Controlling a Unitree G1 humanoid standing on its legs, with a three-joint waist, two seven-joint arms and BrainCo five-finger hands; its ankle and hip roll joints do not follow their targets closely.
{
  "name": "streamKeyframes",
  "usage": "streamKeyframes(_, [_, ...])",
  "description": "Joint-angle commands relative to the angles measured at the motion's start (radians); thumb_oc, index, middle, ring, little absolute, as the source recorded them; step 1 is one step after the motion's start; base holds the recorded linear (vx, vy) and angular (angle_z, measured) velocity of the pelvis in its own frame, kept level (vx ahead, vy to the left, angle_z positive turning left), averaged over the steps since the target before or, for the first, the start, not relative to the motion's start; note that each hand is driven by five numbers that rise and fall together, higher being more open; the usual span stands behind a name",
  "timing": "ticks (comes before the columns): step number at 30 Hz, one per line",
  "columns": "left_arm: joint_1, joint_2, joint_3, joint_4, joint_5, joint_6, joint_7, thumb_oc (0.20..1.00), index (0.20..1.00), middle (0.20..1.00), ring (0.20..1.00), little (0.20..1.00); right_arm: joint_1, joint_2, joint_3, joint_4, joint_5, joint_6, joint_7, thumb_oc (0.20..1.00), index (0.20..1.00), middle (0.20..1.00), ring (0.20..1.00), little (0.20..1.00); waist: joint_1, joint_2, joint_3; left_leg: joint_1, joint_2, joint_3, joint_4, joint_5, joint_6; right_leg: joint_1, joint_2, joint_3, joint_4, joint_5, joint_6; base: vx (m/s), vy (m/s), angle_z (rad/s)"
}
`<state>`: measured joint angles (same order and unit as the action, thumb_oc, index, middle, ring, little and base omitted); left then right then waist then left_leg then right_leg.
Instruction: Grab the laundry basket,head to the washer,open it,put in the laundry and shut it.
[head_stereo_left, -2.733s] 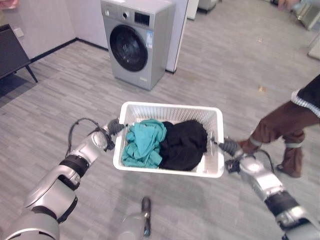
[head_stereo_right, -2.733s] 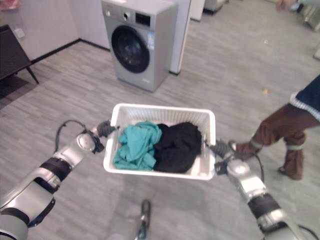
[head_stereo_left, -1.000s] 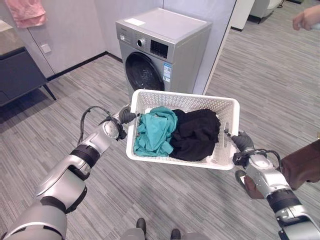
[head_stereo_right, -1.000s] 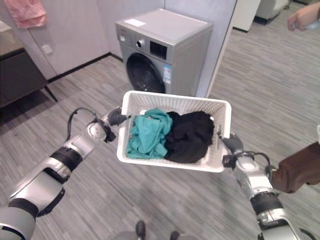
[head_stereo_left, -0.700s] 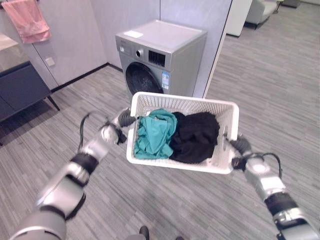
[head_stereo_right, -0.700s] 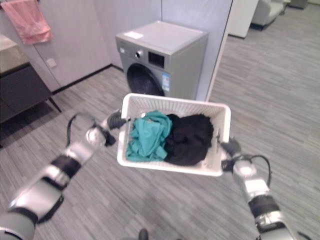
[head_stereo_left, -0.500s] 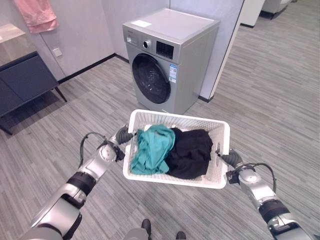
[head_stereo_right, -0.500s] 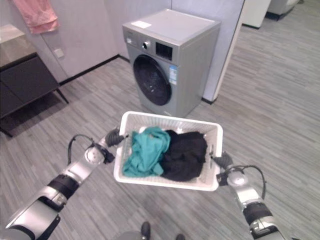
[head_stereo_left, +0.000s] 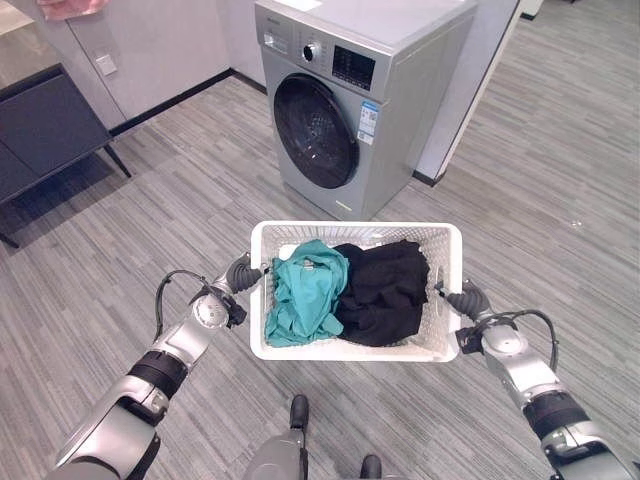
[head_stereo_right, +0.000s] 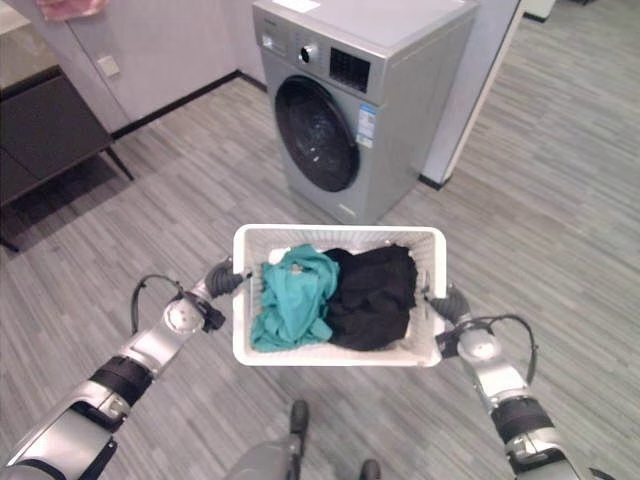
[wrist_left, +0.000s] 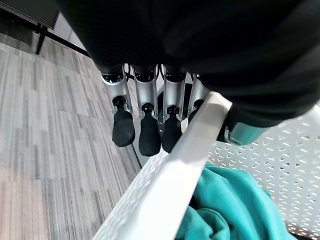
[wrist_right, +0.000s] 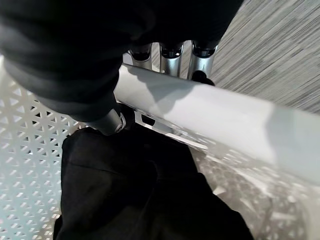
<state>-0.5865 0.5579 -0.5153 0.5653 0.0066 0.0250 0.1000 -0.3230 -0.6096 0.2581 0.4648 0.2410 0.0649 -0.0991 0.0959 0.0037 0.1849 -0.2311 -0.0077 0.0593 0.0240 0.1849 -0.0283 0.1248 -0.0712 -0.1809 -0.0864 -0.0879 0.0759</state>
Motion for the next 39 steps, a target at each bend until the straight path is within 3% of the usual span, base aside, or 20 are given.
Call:
streamKeyframes(1, [-0.154,0.053,0.109,-0.026,-0.038,-0.093,0.063,0.2,0.2,0.2,0.2,0.2,-0.096,-0.077,-0.072,-0.142,0.037,-0.097,-0.03,0.2,0.2,0.2,0.2,0.2,-0.005,-0.061,-0.059,-0.138,0.086,0.129,0.319,-0.23,0.013,0.068,0.0,-0.01,0.054,-0.111,-0.016,0.21,0.161,0.19])
streamKeyframes(5, [-0.196,0.08,0.092,-0.029,-0.041,-0.09,0.066,0.2,0.2,0.2,0.2,0.2,-0.079,-0.104,-0.114,-0.189,0.033,-0.101,-0.026,0.2,0.2,0.2,0.2,0.2,0.001,-0.064,-0.087,-0.075,0.039,0.116,0.306,-0.293,0.062,0.06,-0.055,-0.035,0.234,-0.093,0.012,0.4,0.284,0.05])
streamKeyframes(6, [-0.238,0.089,0.065,-0.015,-0.042,-0.08,0.065,0.2,0.2,0.2,0.2,0.2,-0.085,-0.125,-0.126,-0.203,0.025,-0.097,-0.022,0.2,0.2,0.2,0.2,0.2,-0.023,-0.053,-0.086,0.012,-0.005,0.112,0.268,-0.309,0.095,-0.013,-0.108,-0.028,0.433,0.049,0.036,0.38,0.375,0.27])
streamKeyframes(7, [-0.257,0.097,0.057,-0.015,-0.036,-0.072,0.063,0.2,0.2,0.2,0.2,0.2,-0.095,-0.135,-0.133,-0.214,0.019,-0.093,-0.024,0.2,0.2,0.2,0.2,0.2,-0.043,-0.042,-0.077,0.065,-0.019,0.108,0.236,-0.313,0.113,-0.065,-0.125,-0.009,0.553,0.115,0.036,0.48,0.468,0.37])
streamKeyframes(10, [-0.274,0.107,0.057,-0.014,-0.043,-0.067,0.066,0.2,0.2,0.2,0.2,0.2,-0.11,-0.146,-0.14,-0.229,0.015,-0.102,-0.024,0.2,0.2,0.2,0.2,0.2,-0.063,-0.013,-0.072,0.14,-0.023,0.095,0.167,-0.303,0.119,-0.157,-0.124,-0.005,0.686,0.107,0.041,0.27,0.206,0.6])
streamKeyframes(11, [-0.293,0.11,0.055,-0.009,-0.06,-0.072,0.059,0.2,0.2,0.2,0.2,0.2,-0.114,-0.173,-0.152,-0.224,0.01,-0.095,-0.023,0.2,0.2,0.2,0.2,0.2,-0.096,0.005,-0.063,0.208,-0.031,0.052,0.112,-0.297,0.11,-0.251,-0.071,0.014,0.715,0.043,0.027,0.33,0.095,0.35])
streamKeyframes(14, [-0.335,0.102,0.04,0.012,-0.068,-0.079,0.057,0.2,0.2,0.2,0.2,0.2,-0.117,-0.213,-0.168,-0.215,0.034,-0.097,-0.026,0.2,0.2,0.2,0.2,0.2,-0.15,0.003,-0.053,0.274,-0.048,-0.003,0.08,-0.316,0.09,-0.32,0.015,0.057,0.553,-0.006,0.023,0.38,0.039,0.45])
streamKeyframes(16, [-0.346,0.099,0.039,0.02,-0.07,-0.081,0.06,0.2,0.2,0.2,0.2,0.2,-0.121,-0.223,-0.17,-0.209,0.039,-0.098,-0.028,0.2,0.2,0.2,0.2,0.2,-0.164,0.0,-0.055,0.294,-0.051,-0.012,0.072,-0.328,0.084,-0.333,0.026,0.061,0.448,0.012,0.024,0.26,-0.024,0.77])
streamKeyframes(18, [-0.369,0.077,0.033,0.041,-0.058,-0.075,0.062,0.2,0.2,0.2,0.2,0.2,-0.119,-0.246,-0.178,-0.215,0.053,-0.099,-0.024,0.2,0.2,0.2,0.2,0.2,-0.199,-0.021,-0.061,0.372,-0.083,-0.048,0.077,-0.39,0.074,-0.407,0.042,0.093,0.213,0.099,0.057,0.59,-0.064,0.36])
streamKeyframes(22, [-0.386,0.063,0.028,0.077,-0.051,-0.071,0.067,0.2,0.2,0.2,0.2,0.2,-0.145,-0.261,-0.174,-0.207,0.055,-0.102,-0.031,0.2,0.2,0.2,0.2,0.2,-0.214,-0.014,-0.069,0.464,-0.085,-0.059,0.078,-0.443,0.06,-0.406,0.035,-0.02,0.059,0.165,0.081,0.49,-0.078,0.33])
streamKeyframes(23, [-0.377,0.067,0.027,0.08,-0.06,-0.072,0.059,0.2,0.2,0.2,0.2,0.2,-0.157,-0.267,-0.159,-0.212,0.065,-0.103,-0.022,0.2,0.2,0.2,0.2,0.2,-0.217,-0.013,-0.091,0.51,-0.081,-0.048,0.088,-0.45,0.046,-0.381,0.021,-0.114,0.044,0.17,0.073,0.51,-0.127,0.18])
streamKeyframes(24, [-0.373,0.069,0.029,0.077,-0.065,-0.074,0.055,0.2,0.2,0.2,0.2,0.2,-0.169,-0.272,-0.146,-0.209,0.066,-0.096,-0.017,0.2,0.2,0.2,0.2,0.2,-0.217,-0.008,-0.107,0.524,-0.073,-0.041,0.112,-0.445,0.035,-0.358,0.024,-0.132,0.061,0.179,0.055,0.65,-0.161,0.19])
streamKeyframes(25, [-0.367,0.066,0.029,0.076,-0.07,-0.077,0.05,0.2,0.2,0.2,0.2,0.2,-0.18,-0.283,-0.137,-0.202,0.065,-0.092,-0.014,0.2,0.2,0.2,0.2,0.2,-0.22,0.001,-0.116,0.52,-0.056,-0.035,0.155,-0.43,0.018,-0.339,0.038,-0.126,0.072,0.175,0.04,0.52,-0.137,0.13])
streamKeyframes(27, [-0.372,0.063,0.014,0.096,-0.091,-0.089,0.043,0.2,0.2,0.2,0.2,0.2,-0.197,-0.323,-0.129,-0.192,0.09,-0.086,-0.015,0.2,0.2,0.2,0.2,0.2,-0.249,0.016,-0.129,0.435,0.02,0.0,0.431,-0.233,-0.072,-0.308,0.069,-0.082,0.115,0.168,-0.009,0.44,-0.195,0.15])
streamKeyframes(29, [-0.39,0.087,0.012,0.08,-0.108,-0.081,0.047,0.2,0.2,0.2,0.2,0.2,-0.237,-0.338,-0.111,-0.191,0.102,-0.092,-0.027,0.2,0.2,0.2,0.2,0.2,-0.237,0.009,-0.124,0.322,0.111,0.064,0.725,-0.085,-0.098,-0.254,0.09,-0.073,0.136,0.122,-0.075,0.29,-0.219,0.02])
streamKeyframes(30, [-0.391,0.088,0.013,0.079,-0.109,-0.081,0.046,0.2,0.2,0.2,0.2,0.2,-0.24,-0.338,-0.109,-0.189,0.102,-0.093,-0.027,0.2,0.2,0.2,0.2,0.2,-0.238,0.012,-0.124,0.316,0.115,0.063,0.733,-0.089,-0.1,-0.257,0.094,-0.074,0.137,0.122,-0.077,0.33,-0.211,-0.36])
streamKeyframes(31, [-0.391,0.101,0.029,0.078,-0.114,-0.076,0.052,0.2,0.2,0.2,0.2,0.2,-0.233,-0.344,-0.116,-0.216,0.094,-0.095,-0.037,0.2,0.2,0.2,0.2,0.2,-0.216,-0.008,-0.107,0.227,0.127,0.045,0.918,-0.068,-0.08,-0.198,0.12,-0.023,0.136,0.092,-0.113,0.35,-0.156,-0.58])
streamKeyframes(32, [-0.393,0.106,0.034,0.08,-0.12,-0.076,0.052,0.2,0.2,0.2,0.2,0.2,-0.212,-0.359,-0.137,-0.236,0.087,-0.099,-0.039,0.2,0.2,0.2,0.2,0.2,-0.205,-0.024,-0.097,0.161,0.138,0.04,0.943,-0.088,-0.061,-0.166,0.118,0.002,0.135,0.081,-0.12,0.44,-0.165,-0.57])
streamKeyframes(35, [-0.399,0.105,0.039,0.081,-0.129,-0.078,0.05,0.2,0.2,0.2,0.2,0.2,-0.143,-0.379,-0.194,-0.294,0.082,-0.1,-0.033,0.2,0.2,0.2,0.2,0.2,-0.191,-0.043,-0.081,0.087,0.17,0.033,0.889,-0.141,-0.027,-0.131,0.108,0.036,0.144,0.059,-0.117,0.25,0.035,-0.93])
streamKeyframes(39, [-0.357,0.178,0.101,0.032,-0.142,-0.097,0.046,0.2,0.2,0.2,0.2,0.2,0.025,-0.414,-0.368,-0.4,0.092,-0.137,-0.001,0.2,0.2,0.2,0.2,0.2,-0.165,-0.048,-0.082,0.09,0.181,-0.076,0.334,-0.153,-0.034,-0.079,0.097,0.142,0.17,0.001,-0.072,0.35,0.233,-0.65])
